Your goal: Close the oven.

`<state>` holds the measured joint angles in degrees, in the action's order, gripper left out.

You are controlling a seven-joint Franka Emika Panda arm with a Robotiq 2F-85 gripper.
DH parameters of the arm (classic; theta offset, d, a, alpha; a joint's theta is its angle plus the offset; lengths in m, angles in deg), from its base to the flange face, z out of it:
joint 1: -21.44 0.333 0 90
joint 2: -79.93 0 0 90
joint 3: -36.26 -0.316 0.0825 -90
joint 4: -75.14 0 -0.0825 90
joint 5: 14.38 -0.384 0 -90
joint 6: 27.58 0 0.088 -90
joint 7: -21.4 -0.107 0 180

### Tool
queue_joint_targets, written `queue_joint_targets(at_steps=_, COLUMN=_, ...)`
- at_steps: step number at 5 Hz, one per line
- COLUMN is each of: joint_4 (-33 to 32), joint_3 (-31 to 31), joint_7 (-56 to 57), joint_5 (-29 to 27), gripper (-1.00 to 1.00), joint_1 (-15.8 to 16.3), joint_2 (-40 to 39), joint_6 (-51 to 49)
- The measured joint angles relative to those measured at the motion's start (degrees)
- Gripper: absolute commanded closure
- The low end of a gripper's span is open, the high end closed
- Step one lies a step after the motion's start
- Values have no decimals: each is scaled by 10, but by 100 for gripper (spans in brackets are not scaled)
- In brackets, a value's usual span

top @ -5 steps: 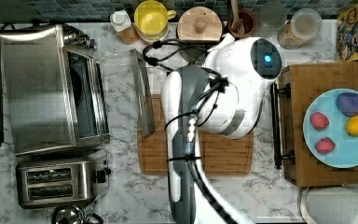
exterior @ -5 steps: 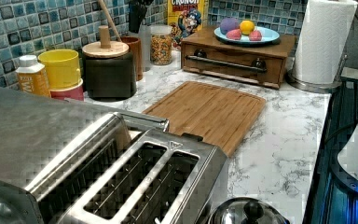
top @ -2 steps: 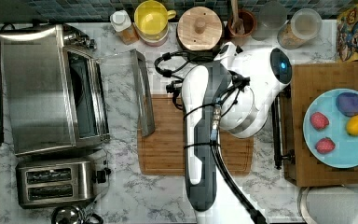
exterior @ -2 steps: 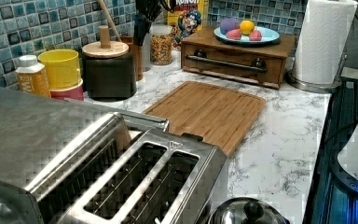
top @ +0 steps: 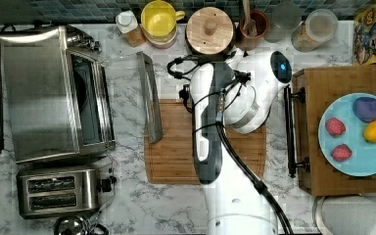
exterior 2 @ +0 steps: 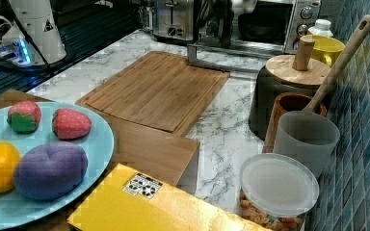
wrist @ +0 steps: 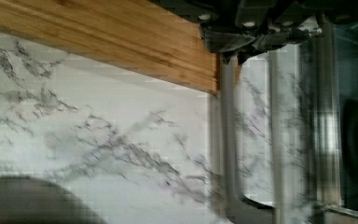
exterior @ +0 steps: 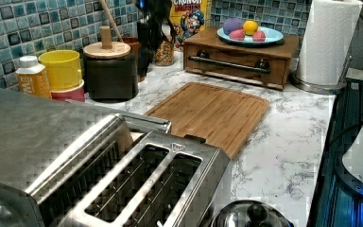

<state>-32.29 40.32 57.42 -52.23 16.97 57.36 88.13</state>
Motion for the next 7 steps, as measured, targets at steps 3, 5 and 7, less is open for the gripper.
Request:
queue_joint_targets(at_steps=3, joint_4=-62, joint_3=-40, joint_7=102, joint_5=-125, gripper=100, joint_1=-6, joint_2=-44, joint_6=36)
queue_joint_targets(at_steps=5, joint_4=-62, joint_3=-73, joint_7=102, joint_5=-153, gripper=100, joint_1=2, joint_2=-49, joint_6=82)
queue_joint_targets(at_steps=7, joint_4=-57, joint_3=-88, joint_7=100, joint_5=-140, gripper=100, joint_1=12, joint_2=-52, joint_6=133)
